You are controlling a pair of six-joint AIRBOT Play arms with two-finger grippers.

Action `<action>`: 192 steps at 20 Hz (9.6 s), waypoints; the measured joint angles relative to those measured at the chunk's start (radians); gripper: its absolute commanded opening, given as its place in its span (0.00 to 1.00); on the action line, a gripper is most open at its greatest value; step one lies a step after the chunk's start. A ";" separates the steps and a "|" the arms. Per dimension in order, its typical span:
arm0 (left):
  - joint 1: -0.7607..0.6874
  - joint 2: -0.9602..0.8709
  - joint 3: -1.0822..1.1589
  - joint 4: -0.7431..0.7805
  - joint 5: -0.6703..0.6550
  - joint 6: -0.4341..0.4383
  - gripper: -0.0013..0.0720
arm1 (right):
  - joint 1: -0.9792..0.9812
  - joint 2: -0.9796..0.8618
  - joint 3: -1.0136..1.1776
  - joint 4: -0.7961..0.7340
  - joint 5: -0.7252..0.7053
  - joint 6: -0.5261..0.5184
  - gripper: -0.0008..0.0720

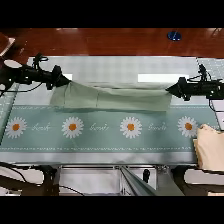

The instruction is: Fold the shirts.

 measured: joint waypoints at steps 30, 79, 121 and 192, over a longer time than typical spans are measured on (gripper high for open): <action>-0.095 0.389 -0.216 0.296 0.098 0.098 0.38 | 0.040 -0.179 0.035 -0.119 -0.074 0.030 0.05; -0.114 1.009 -0.725 0.185 0.276 0.096 0.05 | 0.765 0.023 0.341 -0.096 -0.183 0.170 0.05; -0.082 1.077 -0.858 0.170 0.314 0.072 0.05 | 0.480 0.319 -0.641 0.219 -0.432 0.161 0.57; -0.246 0.738 -0.224 0.174 0.307 0.126 0.05 | 0.130 0.503 0.108 -0.672 0.018 0.295 0.05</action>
